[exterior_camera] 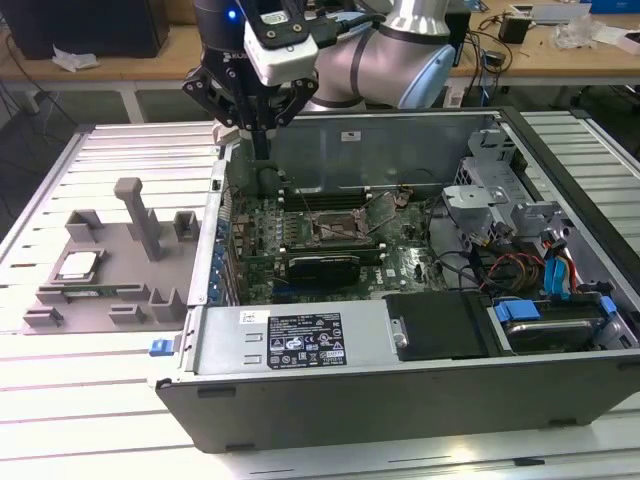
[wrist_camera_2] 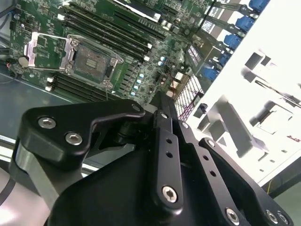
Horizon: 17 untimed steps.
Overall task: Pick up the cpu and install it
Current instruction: 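Reach for the cpu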
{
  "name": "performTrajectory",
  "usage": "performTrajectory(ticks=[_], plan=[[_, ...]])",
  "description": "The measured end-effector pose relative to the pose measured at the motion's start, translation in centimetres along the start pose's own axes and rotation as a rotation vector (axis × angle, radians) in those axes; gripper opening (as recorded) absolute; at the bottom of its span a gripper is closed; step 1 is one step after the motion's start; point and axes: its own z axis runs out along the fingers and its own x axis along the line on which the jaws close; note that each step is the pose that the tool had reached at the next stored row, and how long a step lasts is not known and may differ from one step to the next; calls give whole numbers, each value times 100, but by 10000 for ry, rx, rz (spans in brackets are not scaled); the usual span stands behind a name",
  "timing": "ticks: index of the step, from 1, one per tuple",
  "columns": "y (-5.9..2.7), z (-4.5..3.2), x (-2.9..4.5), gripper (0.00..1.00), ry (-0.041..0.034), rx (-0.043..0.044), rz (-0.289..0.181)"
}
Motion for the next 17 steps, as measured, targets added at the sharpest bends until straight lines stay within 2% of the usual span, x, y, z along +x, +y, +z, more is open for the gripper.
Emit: performTrajectory(ticks=[4,13,17], plan=[[-11,-3,141,11,0,-1,0],[-21,-8,289,11,1,0,0],[-28,-10,377,11,0,1,-1]])
